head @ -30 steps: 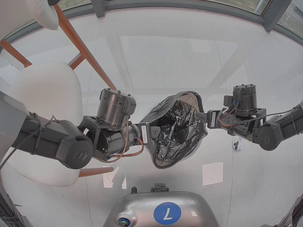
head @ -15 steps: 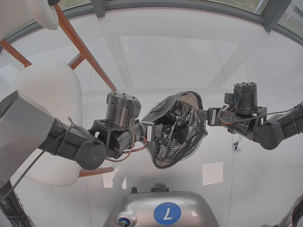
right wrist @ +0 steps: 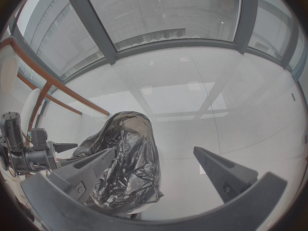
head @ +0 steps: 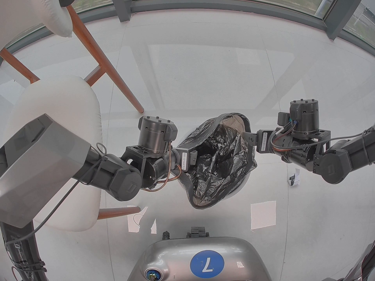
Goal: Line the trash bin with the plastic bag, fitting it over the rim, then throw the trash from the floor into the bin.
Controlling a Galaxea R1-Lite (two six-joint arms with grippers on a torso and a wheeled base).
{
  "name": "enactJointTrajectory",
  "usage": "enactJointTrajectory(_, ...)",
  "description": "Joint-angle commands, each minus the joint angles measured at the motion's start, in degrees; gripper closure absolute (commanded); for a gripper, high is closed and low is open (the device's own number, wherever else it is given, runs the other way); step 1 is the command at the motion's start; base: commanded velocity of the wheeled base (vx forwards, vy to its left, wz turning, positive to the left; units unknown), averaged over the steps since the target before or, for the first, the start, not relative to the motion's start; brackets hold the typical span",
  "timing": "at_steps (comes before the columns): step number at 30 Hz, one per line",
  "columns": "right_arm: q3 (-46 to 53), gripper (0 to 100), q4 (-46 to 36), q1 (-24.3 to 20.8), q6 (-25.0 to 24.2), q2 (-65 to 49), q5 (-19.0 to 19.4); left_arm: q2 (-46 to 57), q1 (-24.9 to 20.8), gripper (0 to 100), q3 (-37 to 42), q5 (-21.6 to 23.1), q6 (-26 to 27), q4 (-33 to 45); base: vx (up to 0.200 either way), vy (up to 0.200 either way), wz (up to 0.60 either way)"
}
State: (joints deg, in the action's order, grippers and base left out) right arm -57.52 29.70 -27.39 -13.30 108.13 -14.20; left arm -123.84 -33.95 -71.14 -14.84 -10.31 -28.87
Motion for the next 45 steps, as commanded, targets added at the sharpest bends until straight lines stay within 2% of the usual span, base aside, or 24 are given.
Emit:
enactJointTrajectory(1, -0.32, 0, 0.01, -0.29, -0.06, 0.06, 0.05, -2.37, 0.2, 0, -3.21, -0.19, -0.06, 0.04, 0.0, 0.0, 0.0)
enactJointTrajectory(7, 0.12, 0, 0.01, -0.47, -0.06, 0.06, 0.05, -3.69, 1.08, 0, -6.9, -1.34, -0.06, 0.04, 0.0, 0.0, 0.0)
enactJointTrajectory(18, 0.3, 0, 0.01, -0.82, -0.06, 0.41, -0.04, -3.16, 1.61, 0, -7.52, -2.3, -0.15, -0.14, 0.0, 0.0, 0.0)
enactJointTrajectory(26, 0.65, 0, 0.01, -1.0, -0.06, 0.41, -0.12, -2.89, 1.69, 0, -13.85, -2.92, -0.23, 0.83, 0.0, 0.0, 0.0)
enactJointTrajectory(45, 1.79, 0, 0.1, -0.82, -0.15, -0.38, -0.04, -5.35, 4.24, 0, -11.47, -4.32, -0.5, 1.18, 0.0, 0.0, 0.0)
